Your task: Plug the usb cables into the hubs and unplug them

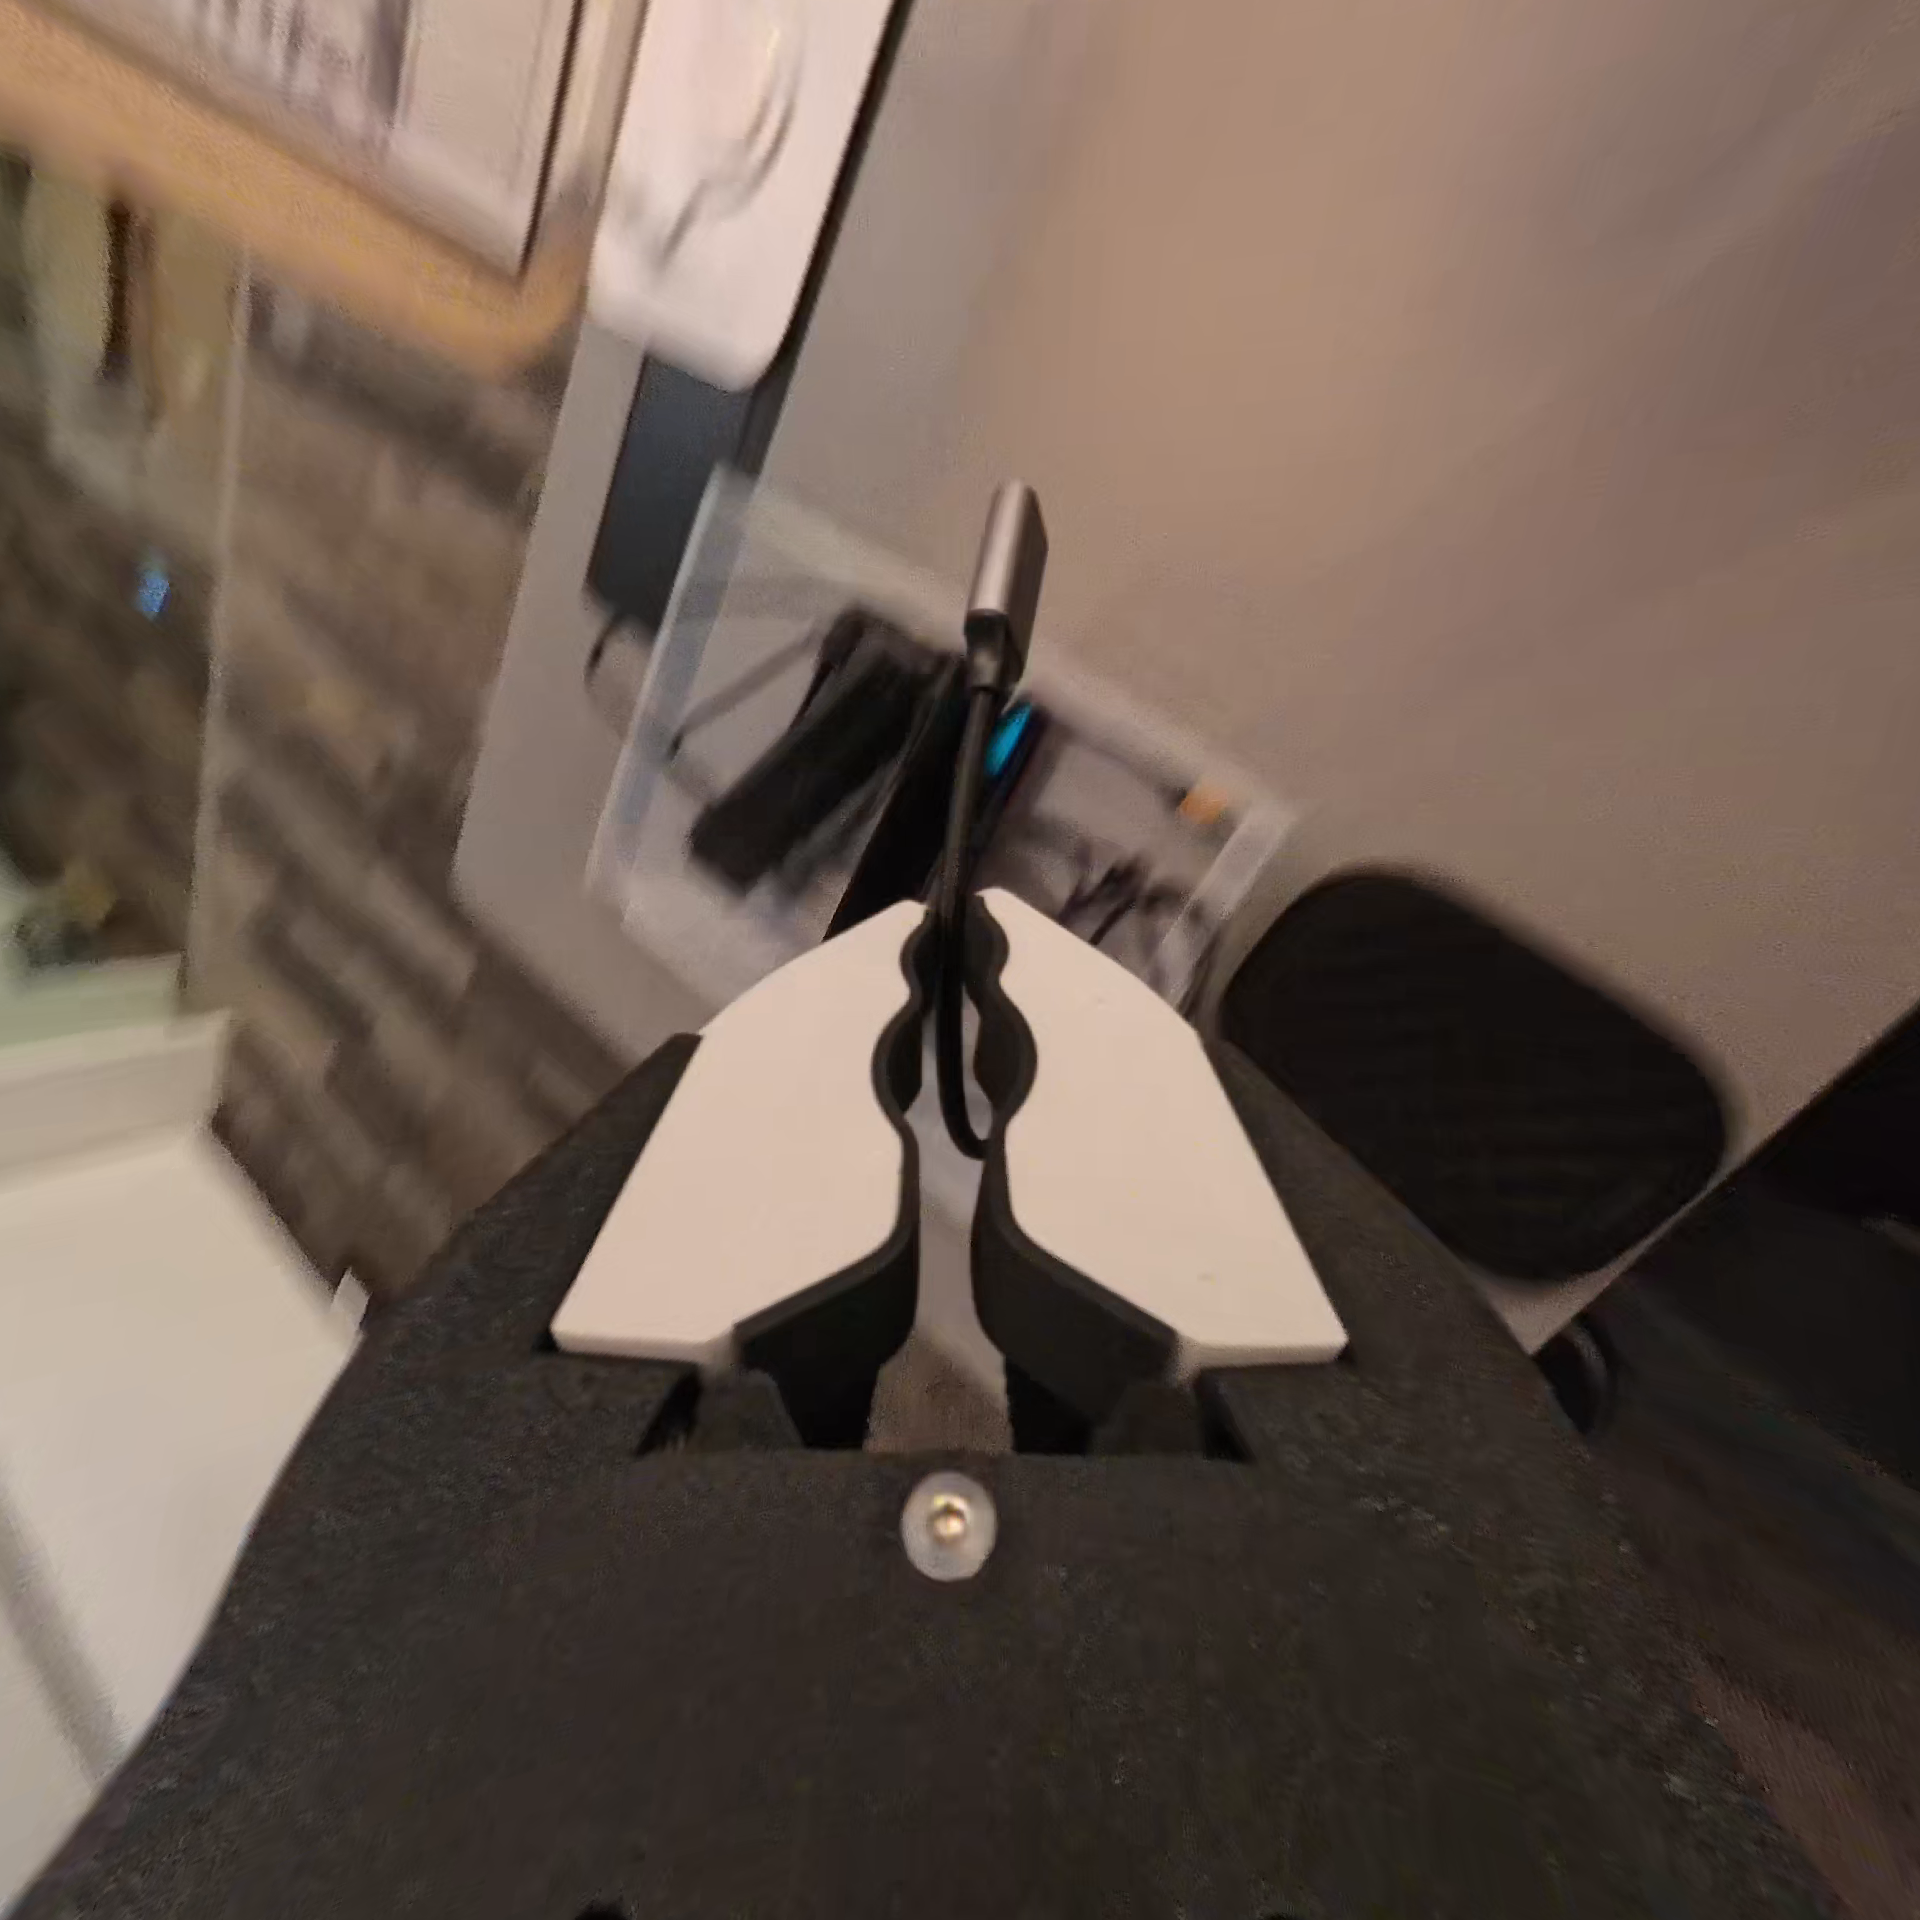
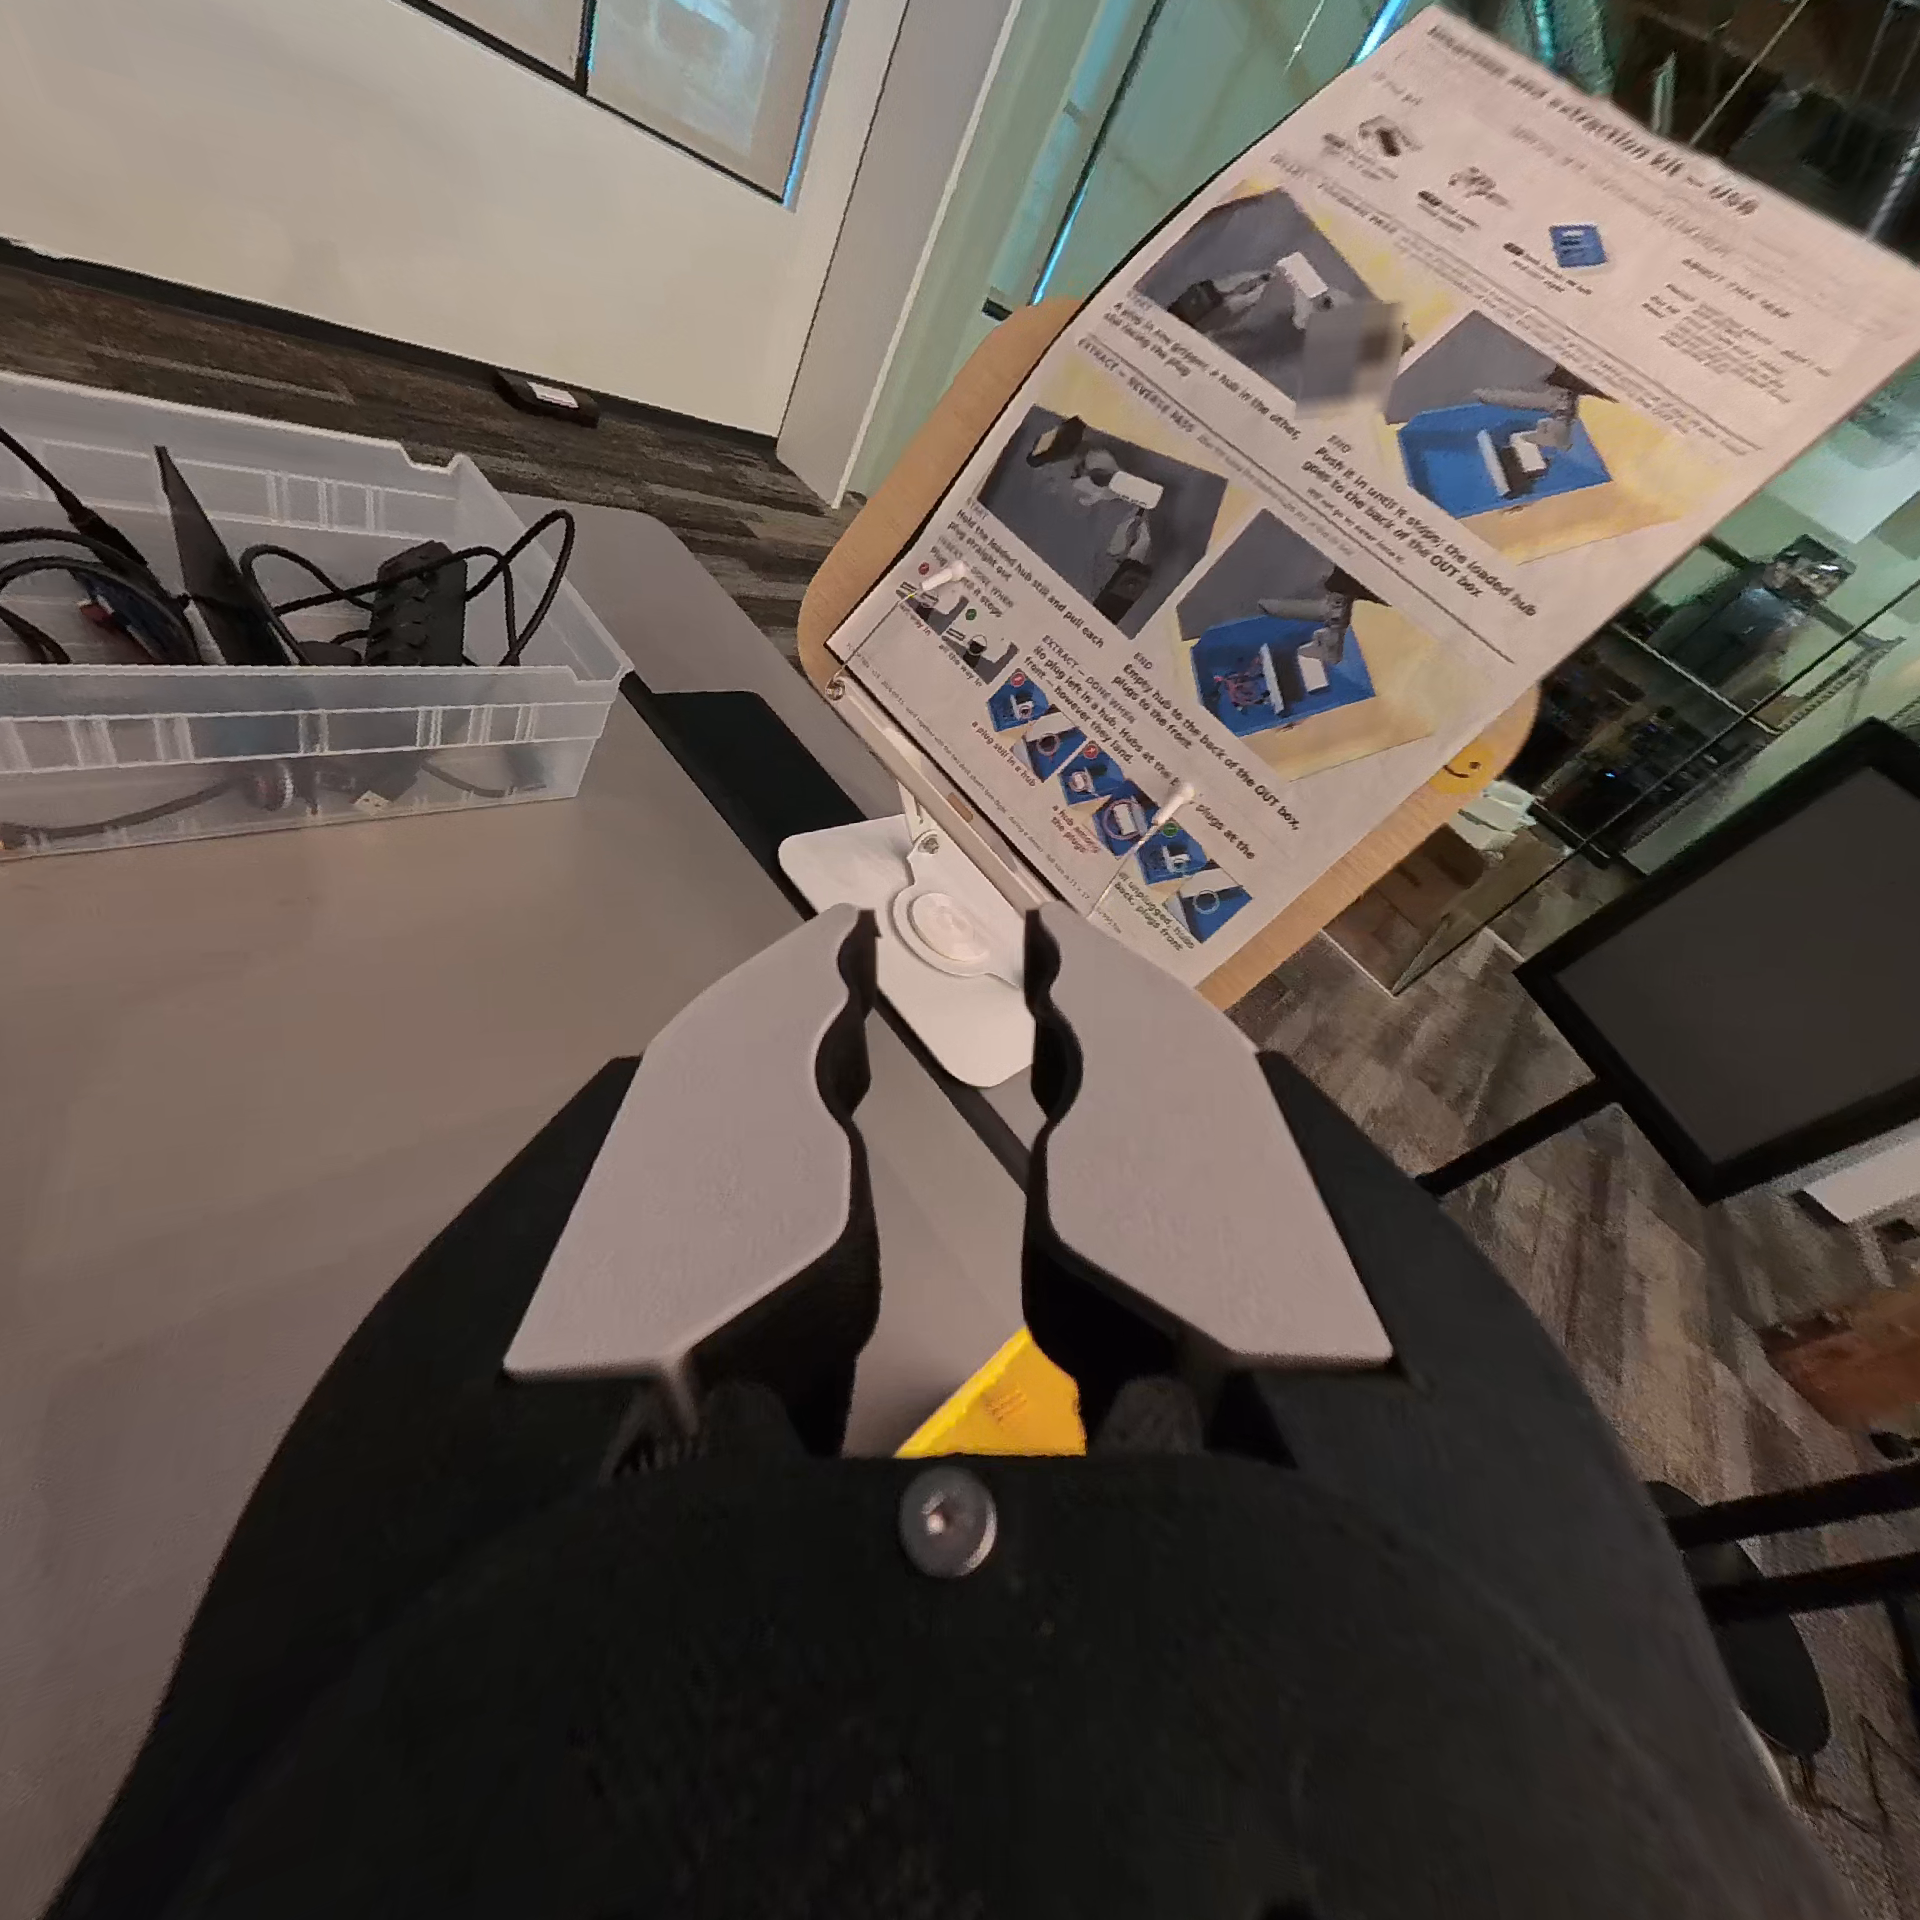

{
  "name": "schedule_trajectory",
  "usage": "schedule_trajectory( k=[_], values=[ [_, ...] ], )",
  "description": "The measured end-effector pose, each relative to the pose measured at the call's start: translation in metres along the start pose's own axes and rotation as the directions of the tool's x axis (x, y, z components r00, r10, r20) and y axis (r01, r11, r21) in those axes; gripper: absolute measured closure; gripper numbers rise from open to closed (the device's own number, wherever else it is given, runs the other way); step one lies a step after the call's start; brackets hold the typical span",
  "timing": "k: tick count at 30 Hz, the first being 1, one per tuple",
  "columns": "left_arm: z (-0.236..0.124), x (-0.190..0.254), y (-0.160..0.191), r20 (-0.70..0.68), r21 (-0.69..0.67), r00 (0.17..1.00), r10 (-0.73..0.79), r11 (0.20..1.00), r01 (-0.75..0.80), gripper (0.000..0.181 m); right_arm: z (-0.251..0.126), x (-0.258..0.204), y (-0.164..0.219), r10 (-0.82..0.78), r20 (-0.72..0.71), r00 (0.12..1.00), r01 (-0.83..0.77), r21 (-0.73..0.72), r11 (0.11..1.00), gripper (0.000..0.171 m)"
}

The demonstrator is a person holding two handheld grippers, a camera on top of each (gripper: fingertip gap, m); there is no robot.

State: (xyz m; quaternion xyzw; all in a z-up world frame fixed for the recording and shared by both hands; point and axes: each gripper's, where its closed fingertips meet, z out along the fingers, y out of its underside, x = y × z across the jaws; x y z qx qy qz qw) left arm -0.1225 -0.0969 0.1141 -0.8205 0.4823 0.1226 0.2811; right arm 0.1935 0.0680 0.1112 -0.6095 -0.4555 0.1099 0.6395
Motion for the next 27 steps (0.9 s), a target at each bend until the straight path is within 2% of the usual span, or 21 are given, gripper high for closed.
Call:
schedule_trajectory(
  k=[3,5,8,11,13,15,17,20,27],
  values=[
    [0.027,0.045,-0.077,-0.192,0.159,0.981,0.033,0.987,-0.002,0.176,-0.019,0.012,-0.003,0.012,-0.033,0.999,-0.011,0.019,1.000,0.143],
    [0.054,0.070,-0.118,-0.313,0.240,0.950,0.003,0.968,0.076,0.176,-0.036,0.022,-0.004,0.030,-0.053,0.998,-0.028,0.027,0.999,0.143],
    [0.104,0.107,-0.154,-0.522,0.237,0.852,-0.044,0.952,0.194,0.177,-0.064,0.035,-0.002,0.071,-0.070,0.995,-0.068,0.042,0.997,0.143],
    [0.155,0.133,-0.175,-0.676,0.150,0.728,-0.113,0.946,0.286,0.177,-0.081,0.044,0.003,0.079,-0.087,0.993,-0.076,0.035,0.997,0.143],
    [0.190,0.142,-0.179,-0.711,0.070,0.688,-0.149,0.957,0.280,0.177,-0.085,0.050,0.007,0.042,-0.128,0.991,-0.041,0.009,0.999,0.143],
    [0.220,0.145,-0.182,-0.711,0.024,0.683,-0.168,0.965,0.262,0.177,-0.082,0.046,0.009,0.014,-0.111,0.994,-0.016,-0.011,1.000,0.142],
    [0.242,0.147,-0.185,-0.700,0.014,0.695,-0.164,0.970,0.243,0.177,-0.076,0.041,0.010,0.005,-0.088,0.996,-0.006,-0.017,1.000,0.140],
    [0.273,0.144,-0.182,-0.641,0.011,0.755,-0.134,0.983,0.184,0.176,-0.069,0.039,0.013,0.006,-0.065,0.998,-0.007,-0.019,1.000,0.140],
    [0.303,0.140,-0.165,-0.574,-0.009,0.809,-0.126,0.989,0.148,0.176,-0.067,0.045,0.017,0.039,-0.054,0.998,-0.039,0.005,0.999,0.140]
  ],
)
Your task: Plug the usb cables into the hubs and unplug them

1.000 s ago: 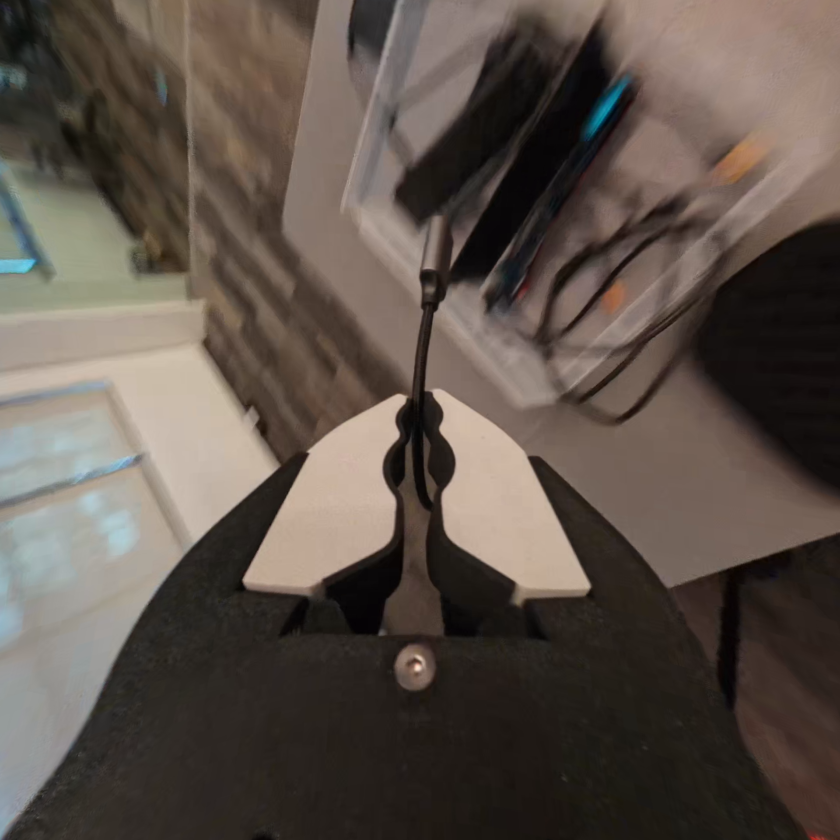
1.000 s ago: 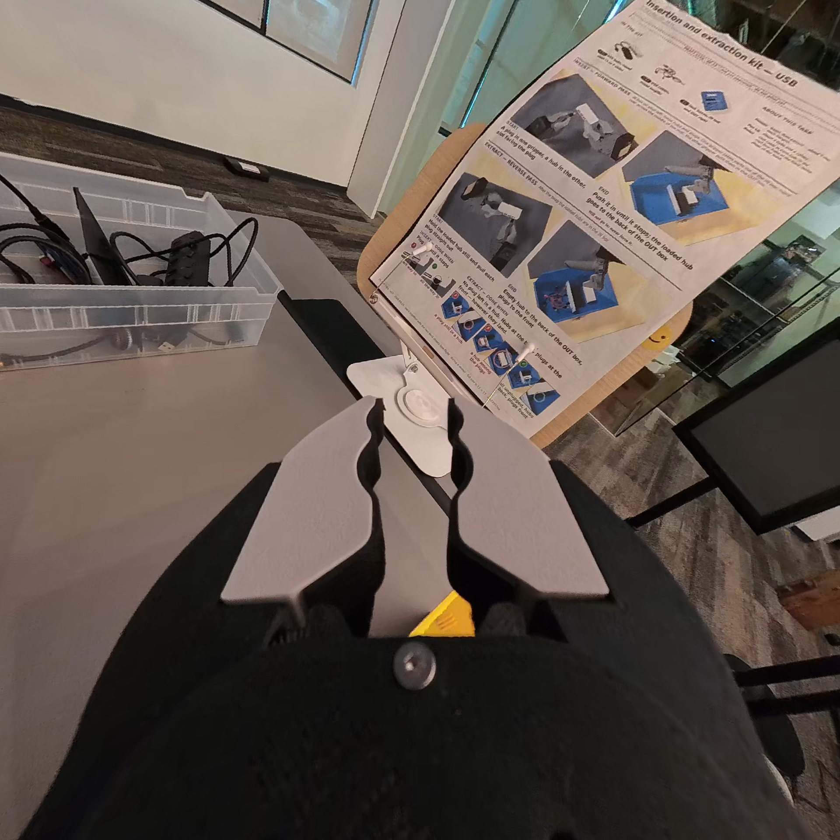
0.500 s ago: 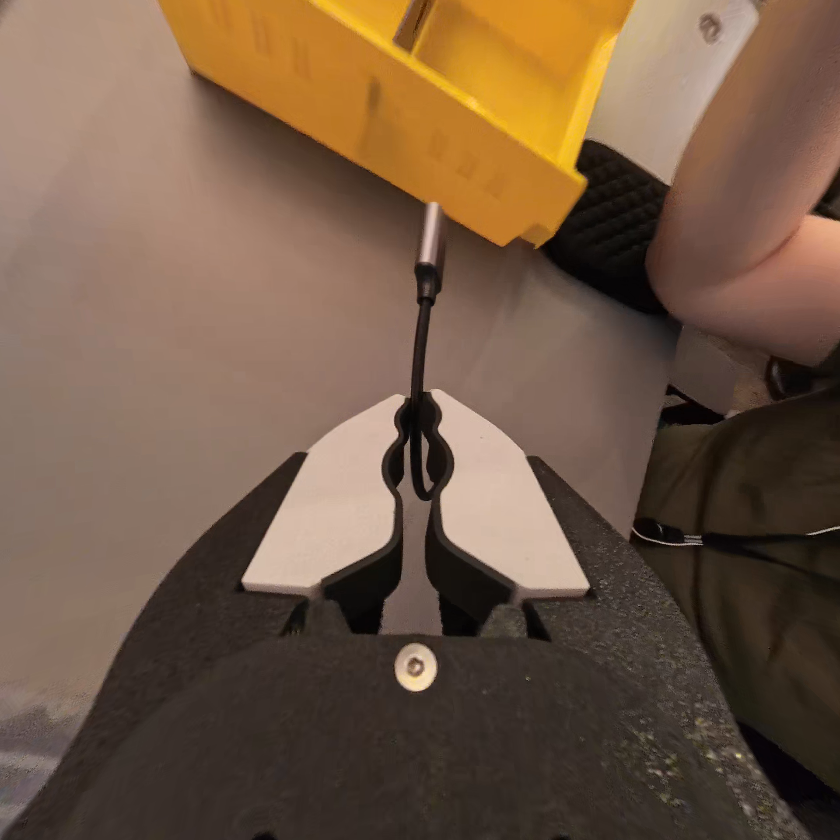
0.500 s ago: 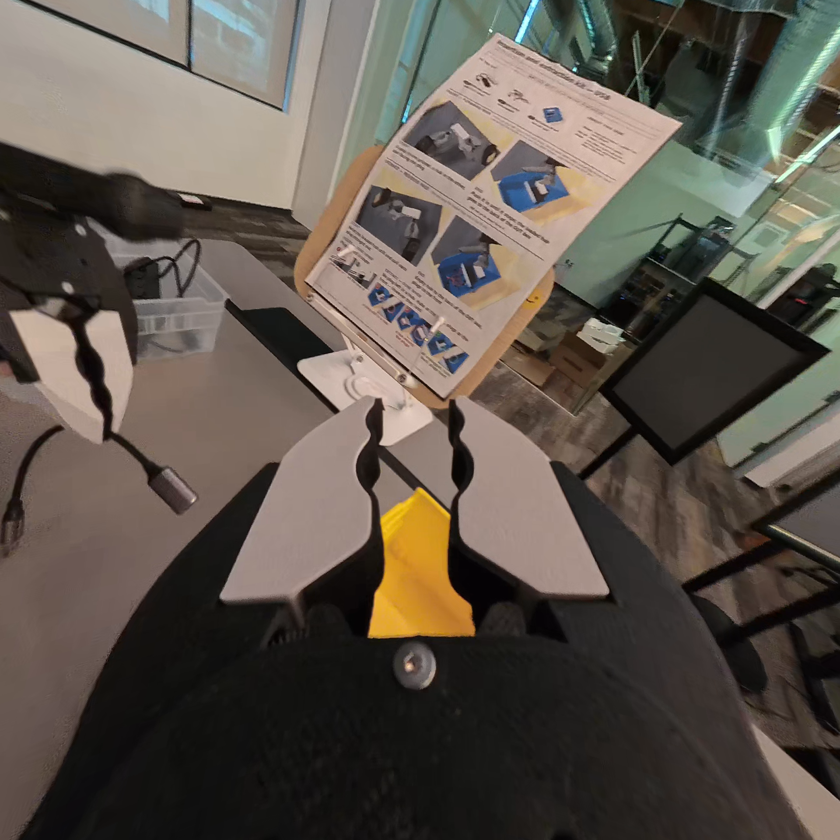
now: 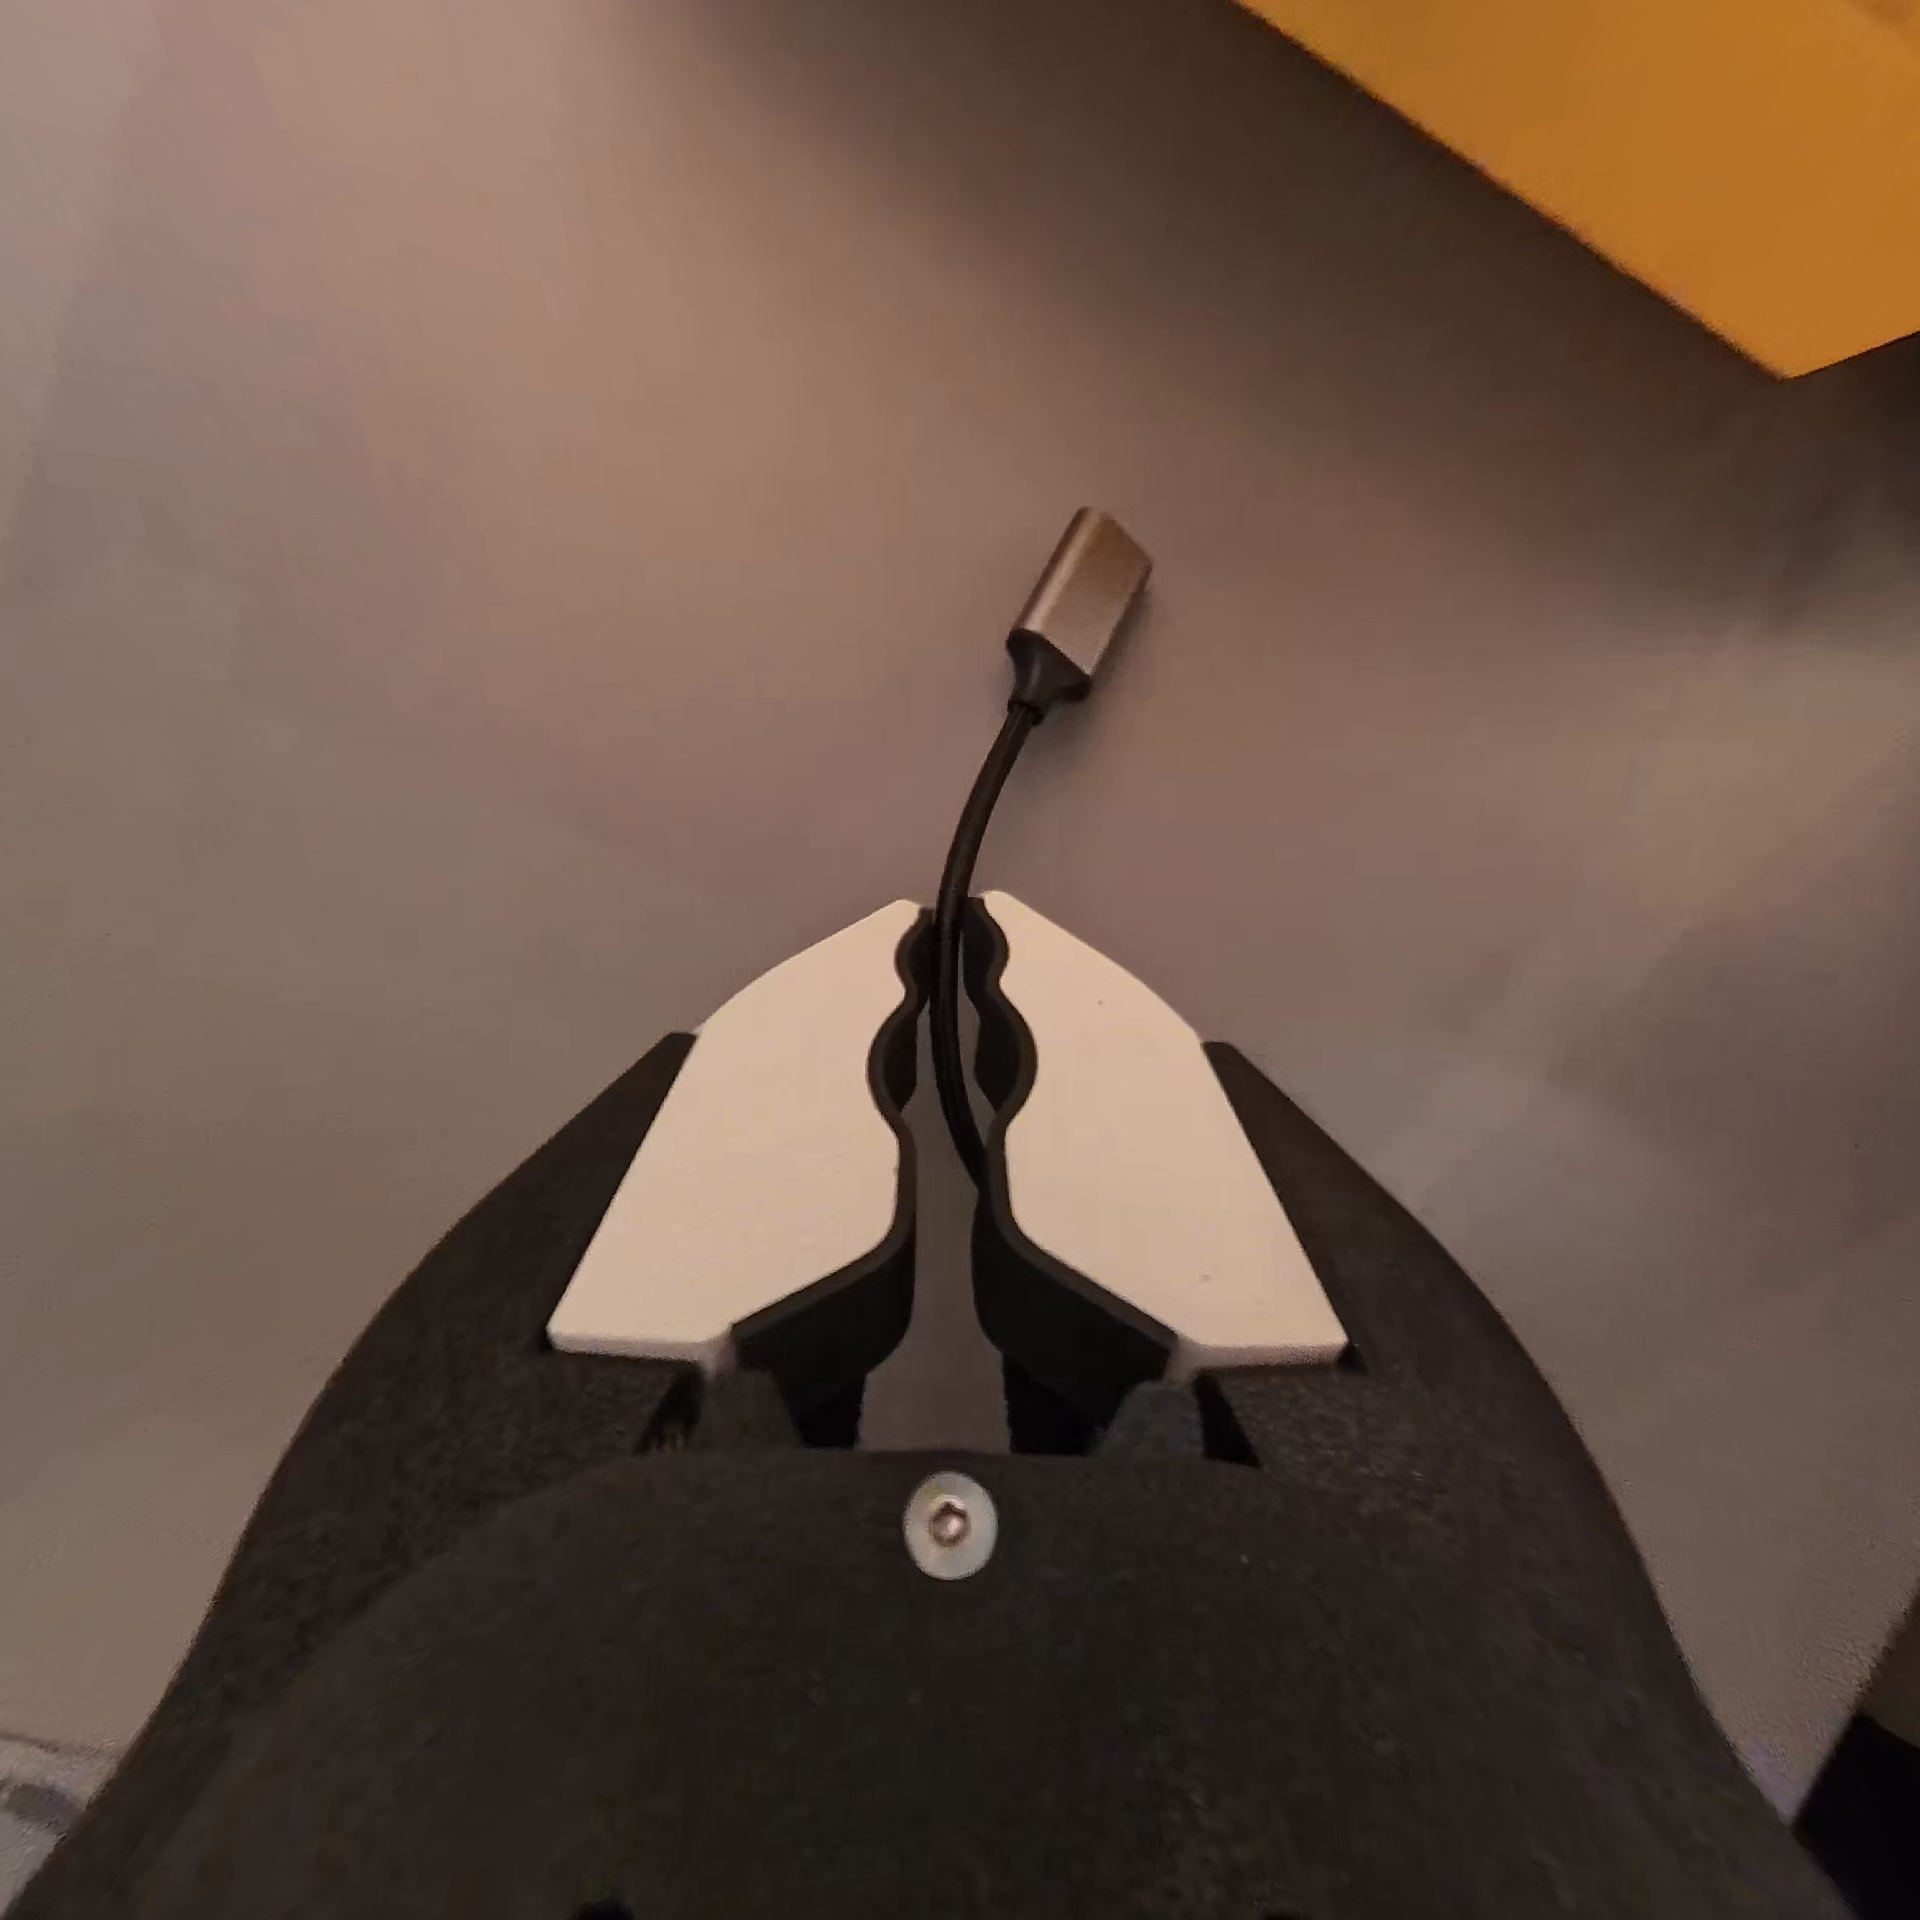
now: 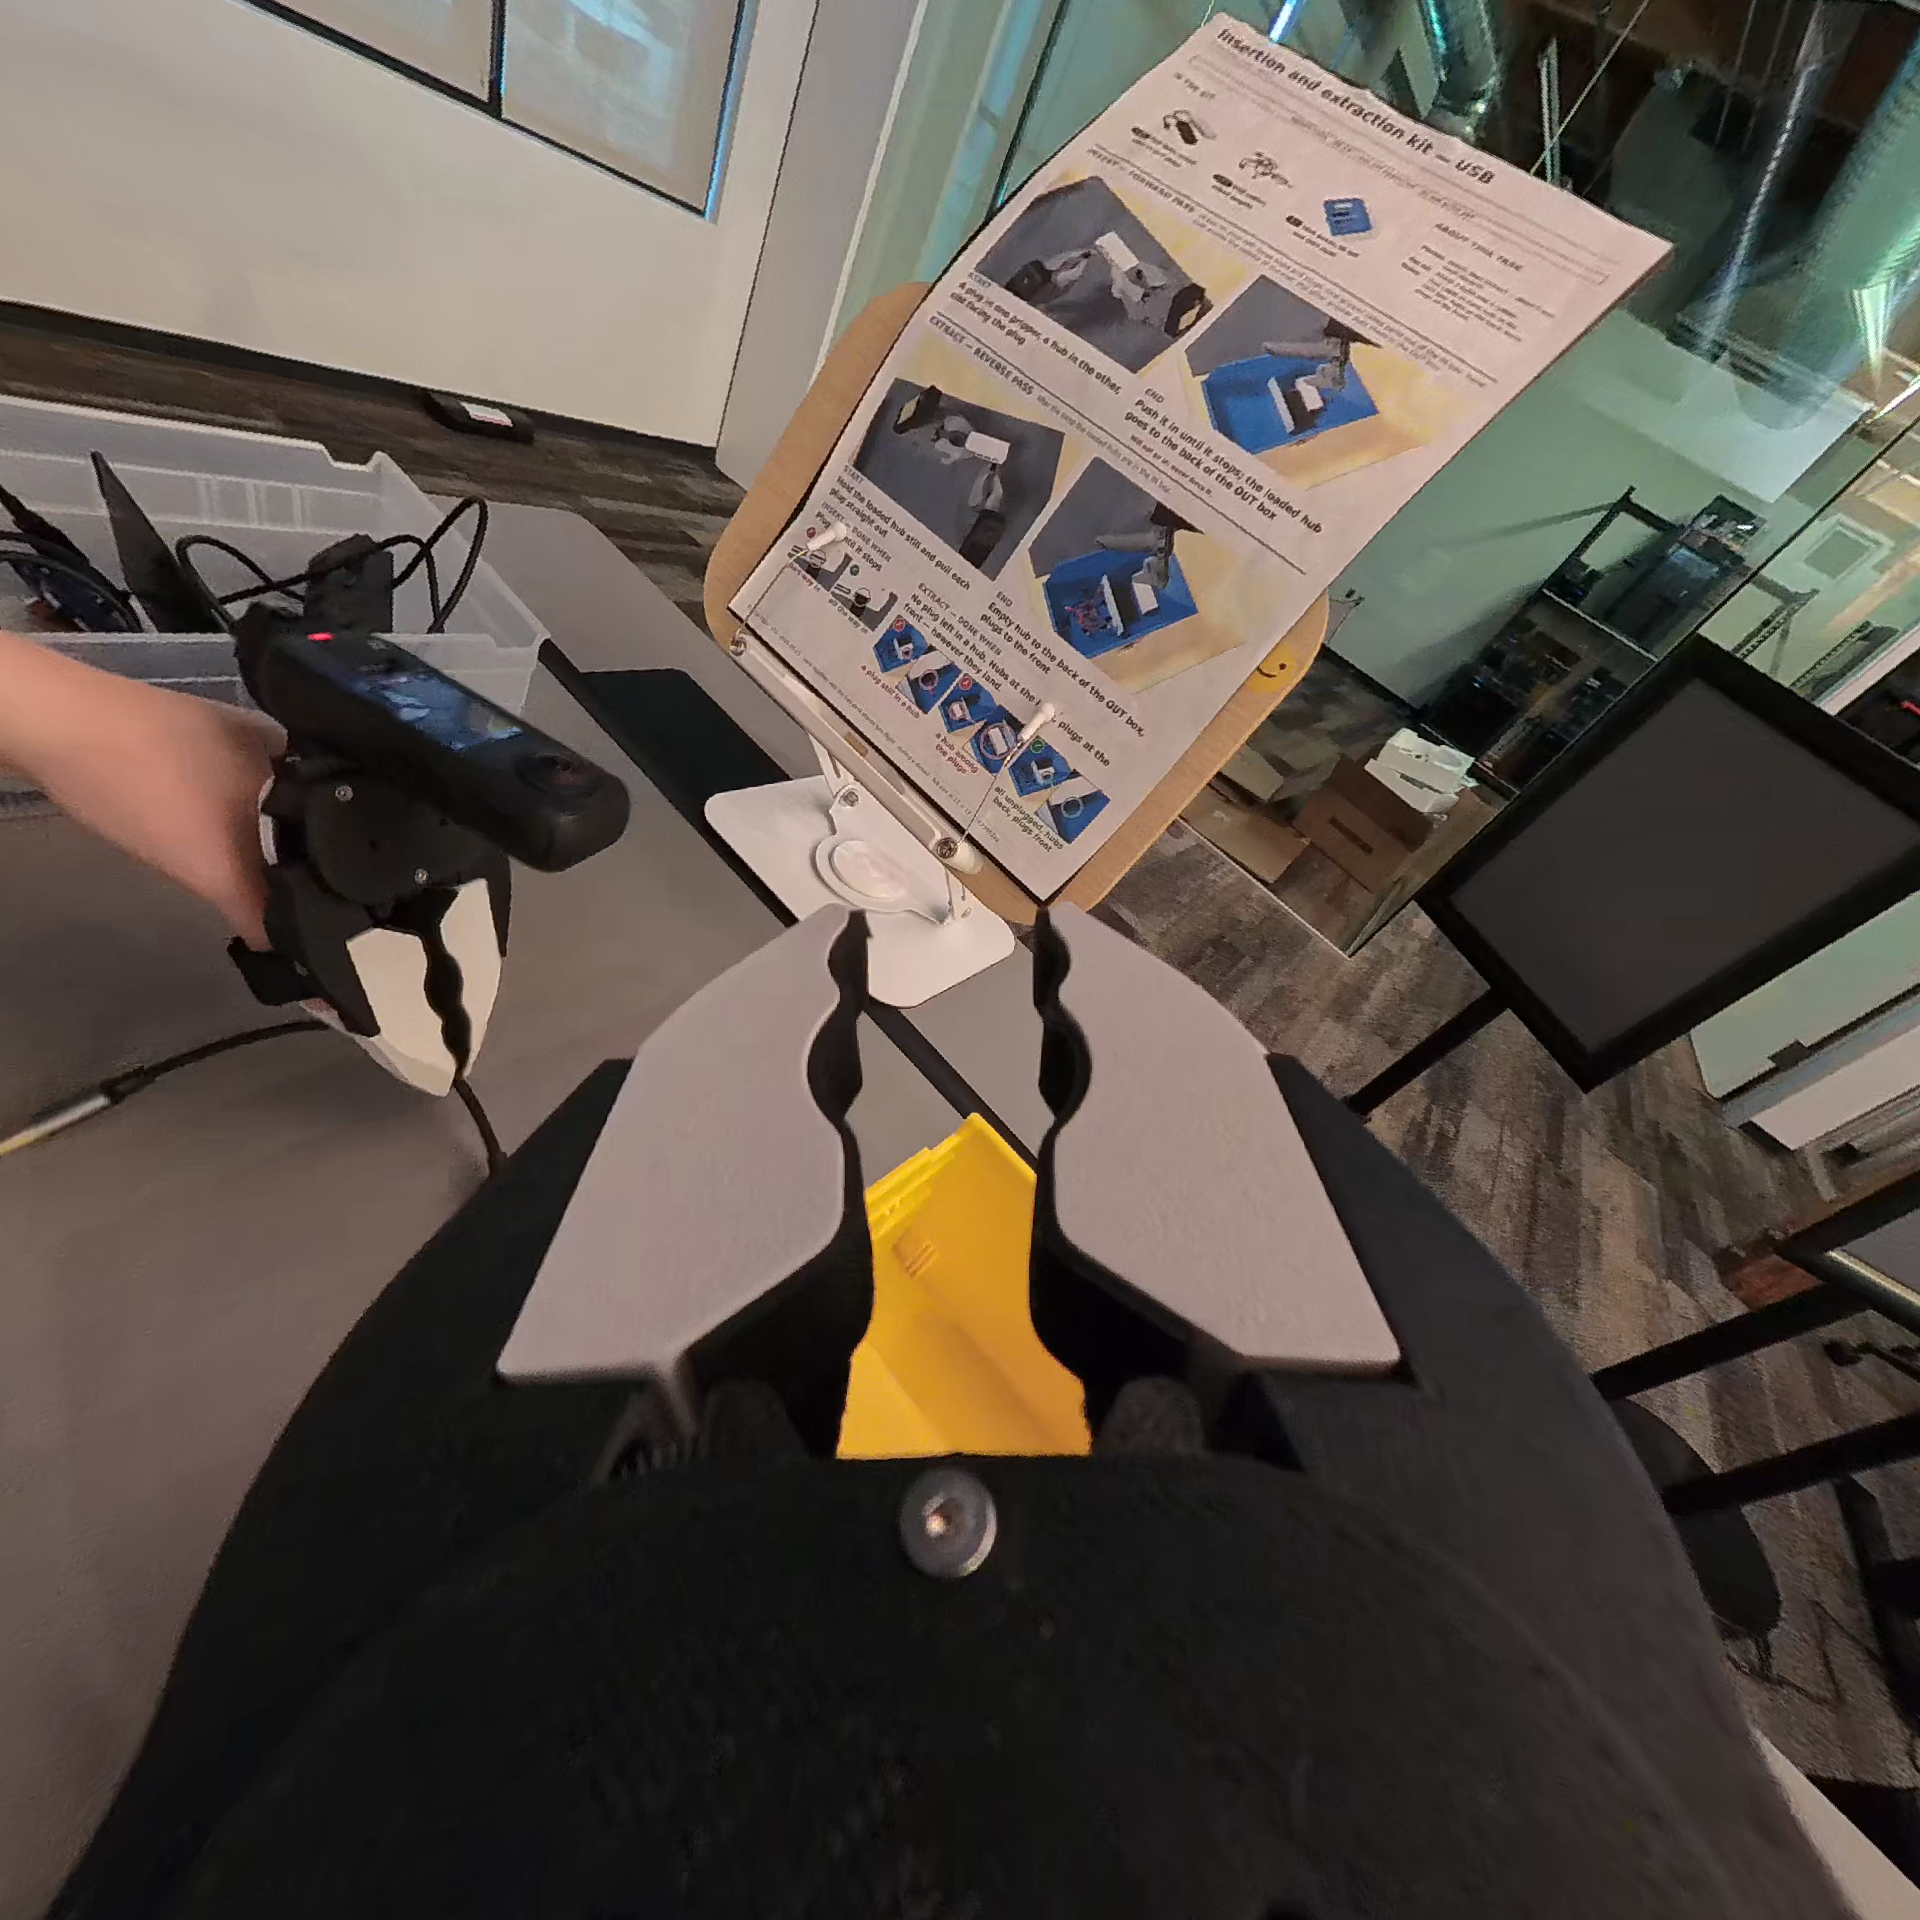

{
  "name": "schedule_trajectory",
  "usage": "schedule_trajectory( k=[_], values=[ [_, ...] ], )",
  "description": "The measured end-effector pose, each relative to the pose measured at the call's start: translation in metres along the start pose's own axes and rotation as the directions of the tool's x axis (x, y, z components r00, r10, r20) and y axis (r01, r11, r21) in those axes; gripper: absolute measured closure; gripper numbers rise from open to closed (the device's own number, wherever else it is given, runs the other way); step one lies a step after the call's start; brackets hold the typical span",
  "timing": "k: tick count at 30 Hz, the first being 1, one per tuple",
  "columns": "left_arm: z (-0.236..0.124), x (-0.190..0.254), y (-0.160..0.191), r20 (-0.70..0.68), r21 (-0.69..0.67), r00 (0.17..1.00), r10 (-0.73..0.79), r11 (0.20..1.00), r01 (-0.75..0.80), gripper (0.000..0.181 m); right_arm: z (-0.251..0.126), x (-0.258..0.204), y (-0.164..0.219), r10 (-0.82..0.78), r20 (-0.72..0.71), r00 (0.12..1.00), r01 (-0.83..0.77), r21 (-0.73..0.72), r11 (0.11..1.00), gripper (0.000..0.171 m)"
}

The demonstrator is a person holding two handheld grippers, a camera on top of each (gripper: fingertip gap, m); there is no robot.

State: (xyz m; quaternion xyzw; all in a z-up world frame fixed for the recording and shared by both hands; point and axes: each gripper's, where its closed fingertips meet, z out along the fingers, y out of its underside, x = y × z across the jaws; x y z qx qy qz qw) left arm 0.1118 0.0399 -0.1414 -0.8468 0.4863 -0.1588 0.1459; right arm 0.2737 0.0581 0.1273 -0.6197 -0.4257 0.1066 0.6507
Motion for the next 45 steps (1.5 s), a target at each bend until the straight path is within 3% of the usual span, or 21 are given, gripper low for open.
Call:
schedule_trajectory(
  k=[2,5,7,10,13,17,20,23,29,32,35,38,45],
  values=[
    [0.000,-0.008,0.003,0.054,-0.008,0.998,0.011,1.000,-0.011,0.163,0.000,0.001,0.000,0.007,0.002,1.000,-0.007,0.010,1.000,0.140],
    [-0.022,-0.015,-0.009,0.119,0.061,0.993,0.003,0.998,-0.010,0.160,-0.002,0.002,0.000,0.009,-0.005,1.000,-0.009,0.012,1.000,0.140],
    [-0.062,-0.022,-0.022,0.203,0.130,0.979,0.020,0.990,-0.047,0.158,-0.004,0.002,-0.001,0.007,-0.006,1.000,-0.006,0.017,1.000,0.140],
    [-0.153,-0.040,-0.026,0.401,0.238,0.916,0.015,0.964,-0.120,0.158,-0.007,0.001,-0.004,-0.001,-0.010,1.000,0.001,0.027,1.000,0.140],
    [-0.220,-0.066,0.018,0.518,0.181,0.855,0.008,0.976,-0.118,0.152,-0.006,0.001,-0.006,0.004,-0.005,1.000,-0.004,0.037,0.999,0.139],
    [-0.257,-0.119,0.113,0.649,-0.055,0.759,0.057,0.998,-0.027,0.153,0.001,0.003,0.000,0.010,-0.011,1.000,-0.010,0.013,1.000,0.139],
    [-0.250,-0.145,0.170,0.623,-0.247,0.752,0.215,0.966,-0.071,0.155,0.009,-0.002,0.004,0.014,0.009,1.000,-0.014,-0.004,1.000,0.139],
    [-0.229,-0.160,0.200,0.537,-0.350,0.788,0.301,0.929,-0.117,0.155,0.017,-0.005,0.011,0.012,0.018,1.000,-0.011,-0.033,0.999,0.138],
    [-0.193,-0.183,0.197,0.411,-0.418,0.764,0.497,0.848,-0.327,0.148,0.029,-0.006,0.024,0.016,0.026,1.000,-0.014,-0.083,0.996,0.138],
    [-0.174,-0.187,0.203,0.296,-0.473,0.796,0.528,0.805,-0.358,0.121,0.032,-0.005,0.034,-0.006,0.028,1.000,0.009,-0.128,0.992,0.137],
    [-0.157,-0.187,0.208,0.167,-0.521,0.808,0.565,0.746,-0.414,0.118,0.033,0.001,0.043,-0.005,0.019,1.000,0.008,-0.159,0.987,0.137],
    [-0.146,-0.189,0.214,0.051,-0.552,0.809,0.585,0.692,-0.466,0.127,0.038,0.001,0.050,0.010,0.026,1.000,-0.005,-0.178,0.984,0.137],
    [-0.136,-0.216,0.235,-0.044,-0.608,0.790,0.611,0.611,-0.506,0.125,0.063,-0.013,0.071,-0.078,0.076,0.994,0.096,-0.271,0.958,0.137]
  ],
)
